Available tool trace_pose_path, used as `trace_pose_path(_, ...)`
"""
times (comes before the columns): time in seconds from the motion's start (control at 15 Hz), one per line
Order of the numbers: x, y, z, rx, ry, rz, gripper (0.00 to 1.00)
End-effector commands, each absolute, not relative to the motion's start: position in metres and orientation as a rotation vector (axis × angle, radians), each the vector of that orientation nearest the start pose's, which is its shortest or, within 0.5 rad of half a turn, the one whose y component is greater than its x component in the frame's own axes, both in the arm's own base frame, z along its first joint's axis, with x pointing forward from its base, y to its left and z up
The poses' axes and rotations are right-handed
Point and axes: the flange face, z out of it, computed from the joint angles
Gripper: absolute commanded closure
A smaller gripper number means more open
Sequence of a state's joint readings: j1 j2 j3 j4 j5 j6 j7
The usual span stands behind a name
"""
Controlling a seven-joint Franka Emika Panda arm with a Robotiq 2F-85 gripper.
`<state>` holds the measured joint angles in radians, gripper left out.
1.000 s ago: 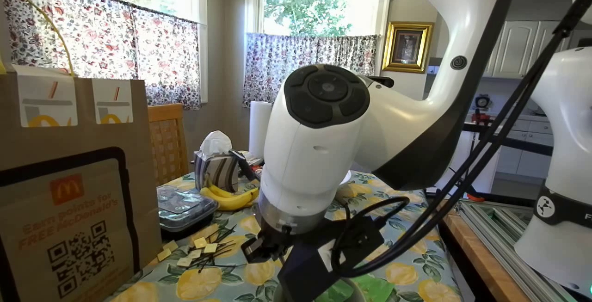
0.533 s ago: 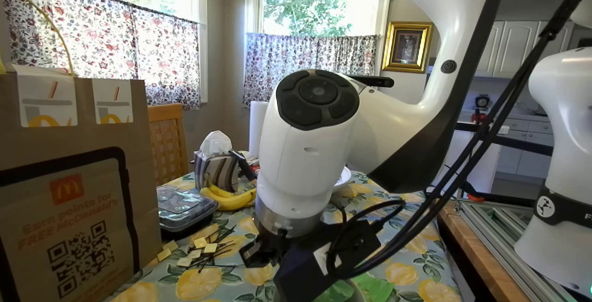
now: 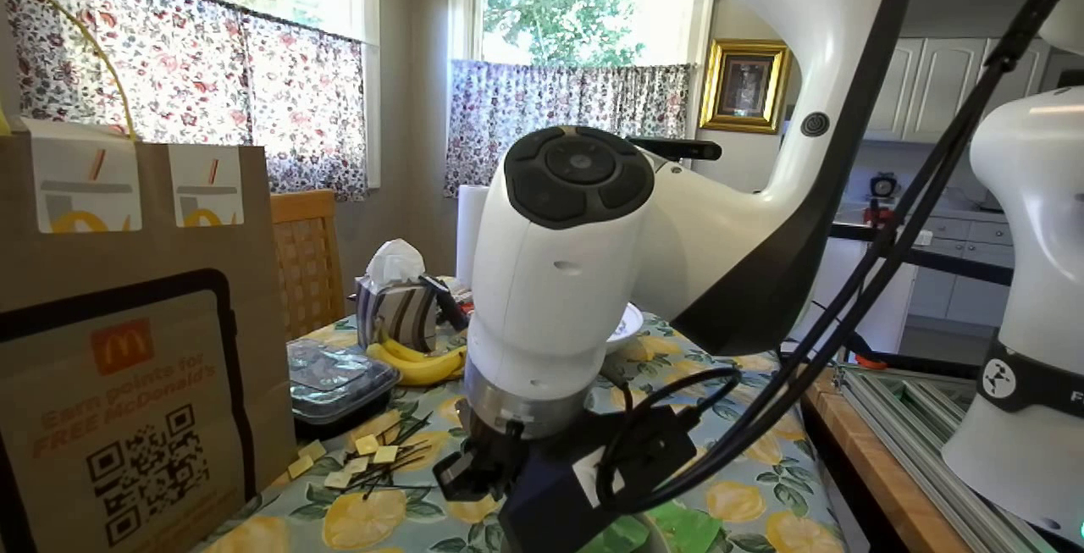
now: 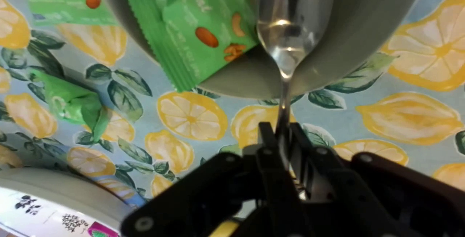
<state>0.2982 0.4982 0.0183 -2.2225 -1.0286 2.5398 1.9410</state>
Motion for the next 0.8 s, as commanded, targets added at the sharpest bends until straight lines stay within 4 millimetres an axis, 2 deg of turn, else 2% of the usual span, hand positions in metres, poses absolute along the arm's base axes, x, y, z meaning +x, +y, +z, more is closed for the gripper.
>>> trace_pose_path(0.0,0.498,0.171,0.131,-3.193,1.142,-0.576,0.96)
trace_pose_path(0.4,0.499,0.167,0.139,-3.124,1.016,-0.478,0.96)
trace_pose_path(0.73,0.496,0.152,0.144,-3.076,0.946,-0.371,0.96)
